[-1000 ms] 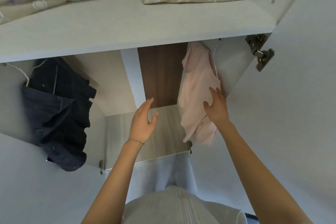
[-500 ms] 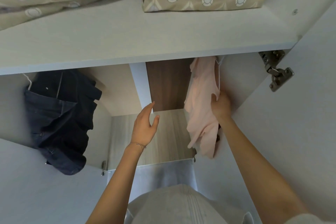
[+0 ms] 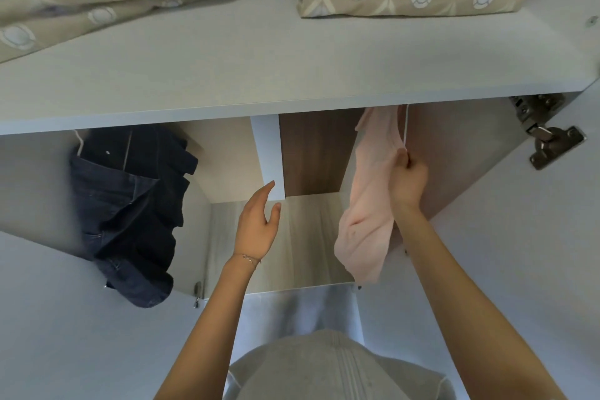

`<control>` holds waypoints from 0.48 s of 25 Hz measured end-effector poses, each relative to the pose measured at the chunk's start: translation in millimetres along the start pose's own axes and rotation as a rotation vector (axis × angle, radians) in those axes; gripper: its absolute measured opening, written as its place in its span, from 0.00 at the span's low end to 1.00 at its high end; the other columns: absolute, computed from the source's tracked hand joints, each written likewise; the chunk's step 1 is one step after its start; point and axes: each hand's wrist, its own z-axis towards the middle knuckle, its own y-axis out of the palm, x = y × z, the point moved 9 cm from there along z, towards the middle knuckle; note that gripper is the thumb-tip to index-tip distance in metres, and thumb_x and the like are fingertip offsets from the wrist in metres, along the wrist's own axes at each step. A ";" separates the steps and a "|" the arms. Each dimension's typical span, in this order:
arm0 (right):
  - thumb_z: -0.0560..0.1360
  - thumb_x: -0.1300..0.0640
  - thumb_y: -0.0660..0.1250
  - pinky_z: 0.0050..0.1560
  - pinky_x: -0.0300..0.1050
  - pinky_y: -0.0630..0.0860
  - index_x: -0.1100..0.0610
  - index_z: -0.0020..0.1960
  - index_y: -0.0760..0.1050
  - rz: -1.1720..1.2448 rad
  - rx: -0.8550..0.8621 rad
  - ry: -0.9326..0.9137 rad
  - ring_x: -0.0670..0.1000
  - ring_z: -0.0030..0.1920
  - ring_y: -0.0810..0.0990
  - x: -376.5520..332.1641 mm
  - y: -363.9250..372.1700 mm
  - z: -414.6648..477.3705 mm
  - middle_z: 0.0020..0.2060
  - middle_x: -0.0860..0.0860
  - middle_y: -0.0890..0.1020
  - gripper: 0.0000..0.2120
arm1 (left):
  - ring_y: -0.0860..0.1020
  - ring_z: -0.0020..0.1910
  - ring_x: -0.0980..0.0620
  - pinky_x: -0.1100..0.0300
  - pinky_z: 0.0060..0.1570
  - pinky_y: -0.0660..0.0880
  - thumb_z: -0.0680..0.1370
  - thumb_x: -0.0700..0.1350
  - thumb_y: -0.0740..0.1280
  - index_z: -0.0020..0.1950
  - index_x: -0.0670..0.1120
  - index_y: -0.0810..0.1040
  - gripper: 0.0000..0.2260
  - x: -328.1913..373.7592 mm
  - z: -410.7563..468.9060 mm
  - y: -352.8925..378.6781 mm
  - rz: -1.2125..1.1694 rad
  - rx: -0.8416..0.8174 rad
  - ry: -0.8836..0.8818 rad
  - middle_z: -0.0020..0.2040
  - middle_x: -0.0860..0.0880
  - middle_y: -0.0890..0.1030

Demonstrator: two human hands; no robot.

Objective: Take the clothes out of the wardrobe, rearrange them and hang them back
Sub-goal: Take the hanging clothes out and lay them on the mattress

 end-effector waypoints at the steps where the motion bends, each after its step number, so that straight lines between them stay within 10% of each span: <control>1: 0.82 0.56 0.57 0.31 0.24 0.67 0.53 0.37 0.70 0.022 -0.007 0.002 0.40 0.29 0.70 -6.0 4.2 -9.9 0.29 0.46 0.71 0.15 | 0.66 0.72 0.50 0.57 0.70 0.62 0.82 0.48 0.60 0.74 0.51 0.65 0.20 -3.2 -0.5 -9.4 -0.012 0.016 -0.001 0.73 0.51 0.68; 12: 0.83 0.57 0.55 0.32 0.24 0.67 0.57 0.43 0.71 -0.017 -0.097 -0.121 0.41 0.32 0.70 -56.4 89.0 -134.1 0.31 0.46 0.72 0.12 | 0.67 0.71 0.46 0.49 0.73 0.62 0.81 0.42 0.61 0.73 0.41 0.67 0.20 -49.8 3.2 -167.9 0.089 0.242 0.096 0.71 0.43 0.70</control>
